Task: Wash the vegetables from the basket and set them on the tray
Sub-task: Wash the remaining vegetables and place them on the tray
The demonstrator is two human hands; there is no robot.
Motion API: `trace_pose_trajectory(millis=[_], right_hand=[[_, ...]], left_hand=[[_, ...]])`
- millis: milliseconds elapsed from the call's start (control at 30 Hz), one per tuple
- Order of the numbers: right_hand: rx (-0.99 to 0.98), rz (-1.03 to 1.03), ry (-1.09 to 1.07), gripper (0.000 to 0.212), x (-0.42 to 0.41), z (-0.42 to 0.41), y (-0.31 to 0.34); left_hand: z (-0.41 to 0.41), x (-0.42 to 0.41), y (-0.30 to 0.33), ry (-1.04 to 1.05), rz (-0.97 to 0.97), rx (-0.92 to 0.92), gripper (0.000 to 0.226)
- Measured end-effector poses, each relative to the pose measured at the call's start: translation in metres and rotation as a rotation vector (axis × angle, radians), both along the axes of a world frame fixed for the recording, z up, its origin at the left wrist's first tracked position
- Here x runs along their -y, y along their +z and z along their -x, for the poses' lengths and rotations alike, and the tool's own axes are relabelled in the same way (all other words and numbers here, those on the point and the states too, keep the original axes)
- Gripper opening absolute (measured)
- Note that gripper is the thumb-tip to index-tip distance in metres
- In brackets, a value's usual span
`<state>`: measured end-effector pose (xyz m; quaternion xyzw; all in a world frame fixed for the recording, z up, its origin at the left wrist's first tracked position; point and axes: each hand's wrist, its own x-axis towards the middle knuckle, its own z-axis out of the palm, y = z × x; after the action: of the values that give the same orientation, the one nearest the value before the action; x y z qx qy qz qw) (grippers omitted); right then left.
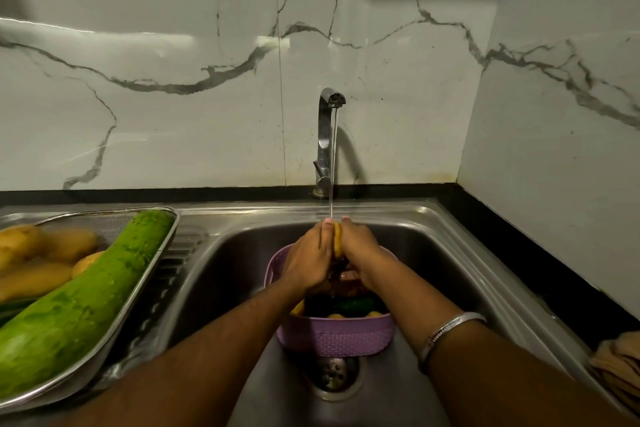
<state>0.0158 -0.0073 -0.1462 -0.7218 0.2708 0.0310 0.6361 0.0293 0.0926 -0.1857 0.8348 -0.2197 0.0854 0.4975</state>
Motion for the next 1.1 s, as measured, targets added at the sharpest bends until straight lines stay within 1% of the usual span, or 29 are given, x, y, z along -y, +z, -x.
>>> trace_pose_trajectory(millis=[33, 67, 133, 167, 233, 267, 300, 333, 400, 467, 600, 700, 800, 900, 967, 1100], right_hand=[[0.023, 0.056, -0.001, 0.049, 0.0, -0.002, -0.002], [0.057, 0.067, 0.004, 0.045, 0.0, -0.001, -0.003], [0.116, -0.014, 0.014, 0.04, 0.002, 0.003, -0.006], [0.124, -0.072, 0.009, 0.04, 0.005, 0.003, -0.007], [0.131, -0.165, -0.028, 0.041, 0.01, 0.003, -0.008], [0.131, -0.19, -0.051, 0.043, 0.012, 0.003, -0.007], [0.117, -0.194, -0.068, 0.047, 0.012, 0.003, -0.008], [0.095, -0.188, -0.082, 0.052, 0.012, 0.003, -0.008], [0.069, -0.175, -0.102, 0.058, 0.007, 0.005, -0.01], [0.077, -0.132, -0.089, 0.06, 0.003, 0.006, -0.011], [0.119, 0.059, -0.053, 0.053, 0.002, 0.001, -0.015], [0.122, 0.055, -0.029, 0.054, 0.009, -0.002, -0.018], [0.078, -0.004, -0.024, 0.056, 0.02, -0.003, -0.016], [0.08, -0.093, -0.028, 0.059, 0.027, -0.006, -0.015], [0.095, -0.061, -0.02, 0.061, 0.026, -0.007, -0.016], [0.142, 0.085, 0.003, 0.066, 0.024, -0.008, -0.017]], left_hand=[[-0.001, 0.001, 0.001, -0.029, 0.045, -0.077, 0.041], [0.0, 0.004, 0.004, -0.071, 0.089, -0.168, 0.04], [0.003, 0.01, 0.009, -0.121, 0.14, -0.33, 0.037], [0.004, 0.013, 0.012, -0.107, 0.113, -0.363, 0.037], [0.007, 0.017, 0.019, -0.021, 0.019, -0.367, 0.039], [0.011, 0.018, 0.022, 0.003, 0.047, -0.365, 0.039], [0.013, 0.018, 0.024, 0.006, 0.119, -0.385, 0.038], [0.017, 0.018, 0.024, -0.004, 0.24, -0.44, 0.035], [0.026, 0.019, 0.027, -0.055, 0.489, -0.618, 0.033], [0.029, 0.02, 0.027, -0.041, 0.589, -0.698, 0.035], [0.03, 0.022, 0.032, 0.02, 0.679, -0.727, 0.031], [0.024, 0.022, 0.03, 0.014, 0.71, -0.771, 0.029], [0.018, 0.015, 0.03, -0.054, 0.668, -0.794, 0.027], [0.01, 0.012, 0.029, -0.106, 0.668, -0.748, 0.033], [0.009, 0.012, 0.03, -0.095, 0.685, -0.723, 0.034], [0.008, 0.003, 0.033, -0.133, 0.696, -0.724, 0.03]])
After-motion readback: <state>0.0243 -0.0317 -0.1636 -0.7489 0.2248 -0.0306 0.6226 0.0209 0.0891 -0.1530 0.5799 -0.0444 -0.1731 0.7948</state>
